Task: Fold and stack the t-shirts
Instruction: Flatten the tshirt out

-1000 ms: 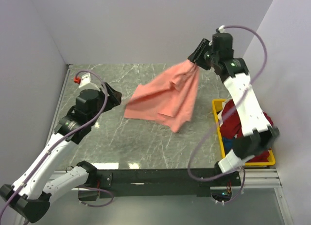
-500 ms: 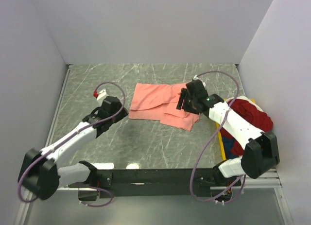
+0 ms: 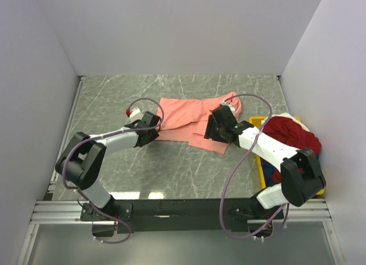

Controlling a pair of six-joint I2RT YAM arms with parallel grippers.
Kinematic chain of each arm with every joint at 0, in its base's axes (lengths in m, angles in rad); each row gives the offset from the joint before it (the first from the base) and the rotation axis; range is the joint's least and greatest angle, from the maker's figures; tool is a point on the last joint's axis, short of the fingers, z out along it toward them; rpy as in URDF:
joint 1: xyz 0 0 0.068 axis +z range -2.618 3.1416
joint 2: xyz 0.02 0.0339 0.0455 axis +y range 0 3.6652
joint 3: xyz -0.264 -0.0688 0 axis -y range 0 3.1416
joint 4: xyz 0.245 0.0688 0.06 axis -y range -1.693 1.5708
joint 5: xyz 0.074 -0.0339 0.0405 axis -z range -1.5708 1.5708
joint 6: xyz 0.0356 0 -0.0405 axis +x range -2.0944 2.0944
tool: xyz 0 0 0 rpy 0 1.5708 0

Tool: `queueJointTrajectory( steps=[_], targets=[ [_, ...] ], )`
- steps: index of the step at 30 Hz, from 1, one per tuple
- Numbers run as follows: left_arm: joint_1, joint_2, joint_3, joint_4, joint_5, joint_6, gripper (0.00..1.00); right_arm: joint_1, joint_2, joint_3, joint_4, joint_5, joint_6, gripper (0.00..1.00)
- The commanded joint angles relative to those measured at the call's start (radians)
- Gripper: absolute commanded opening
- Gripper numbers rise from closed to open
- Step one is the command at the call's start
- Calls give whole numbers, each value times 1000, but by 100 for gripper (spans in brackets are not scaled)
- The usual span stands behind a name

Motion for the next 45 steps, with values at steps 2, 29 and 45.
queueJointTrajectory(
  steps=[2, 29, 45],
  targets=[
    [-12, 59, 70, 35, -44, -14, 47, 26, 31, 33, 65, 20, -10, 65],
    [-22, -75, -68, 11, -93, -52, 1, 213, 341, 247, 48, 102, -18, 66],
    [13, -234, -194, 26, -77, -47, 1, 317, 453, 255, -24, 201, 82, 54]
  ],
)
